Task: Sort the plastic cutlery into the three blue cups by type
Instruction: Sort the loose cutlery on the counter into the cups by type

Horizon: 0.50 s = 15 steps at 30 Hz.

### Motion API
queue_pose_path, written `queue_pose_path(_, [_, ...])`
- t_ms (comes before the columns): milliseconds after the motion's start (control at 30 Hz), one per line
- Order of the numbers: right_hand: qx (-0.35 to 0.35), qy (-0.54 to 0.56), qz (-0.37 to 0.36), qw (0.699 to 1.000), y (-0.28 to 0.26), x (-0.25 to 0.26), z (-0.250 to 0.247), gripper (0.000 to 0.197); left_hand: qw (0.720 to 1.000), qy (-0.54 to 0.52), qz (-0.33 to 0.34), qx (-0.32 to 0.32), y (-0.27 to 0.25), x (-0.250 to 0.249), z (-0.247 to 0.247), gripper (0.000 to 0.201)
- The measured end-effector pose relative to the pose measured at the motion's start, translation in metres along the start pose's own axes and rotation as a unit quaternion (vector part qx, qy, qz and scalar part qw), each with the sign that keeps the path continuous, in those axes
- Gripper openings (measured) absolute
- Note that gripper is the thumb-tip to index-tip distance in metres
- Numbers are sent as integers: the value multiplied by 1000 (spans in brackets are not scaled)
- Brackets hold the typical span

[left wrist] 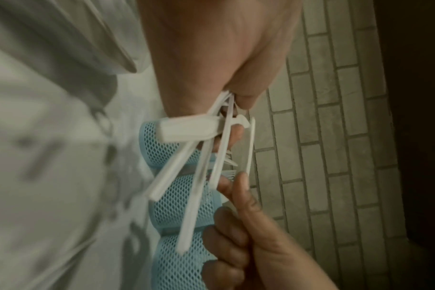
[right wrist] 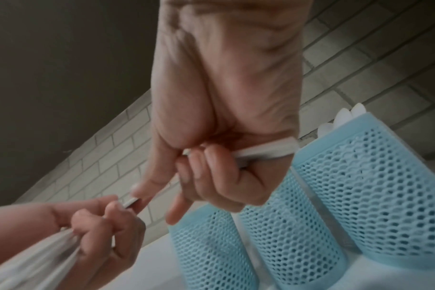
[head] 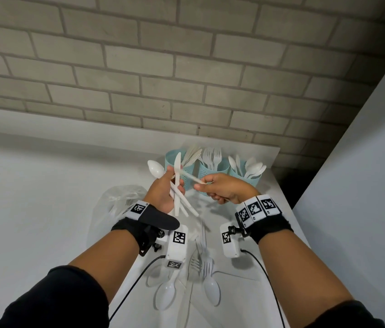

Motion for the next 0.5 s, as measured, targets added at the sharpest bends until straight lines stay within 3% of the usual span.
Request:
queue_pose_path(133, [-127,138,-30,982,5,13,-15,23,999,29,32,9,4,-4,3,12])
queue_pose_path(200, [-148,175,-58,972,9,27,-12,18,995,79,47,31,5,-3,8,8])
queue_pose_path(300, [-133,191,-72,970,20,44,-2,14,990,110,61,65,8,-3,15,11])
queue_pose_path(400, [-169,221,-48,959,30,51,-15,22,991,101,68,60,13,-8,14,20])
queue_pose_path(500, [-227,328,-55,916,38,60,-40,25,995,78,59,16,16,-12,4,26])
Point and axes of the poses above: each hand's wrist, its own y-axis towards the middle knuckle, its own z-axis out of the palm, x = y × z, the point moved 8 cm from there along y, towards the middle knuckle, and after that the axes turned 11 degrees about -y, right-handed, at the moved point
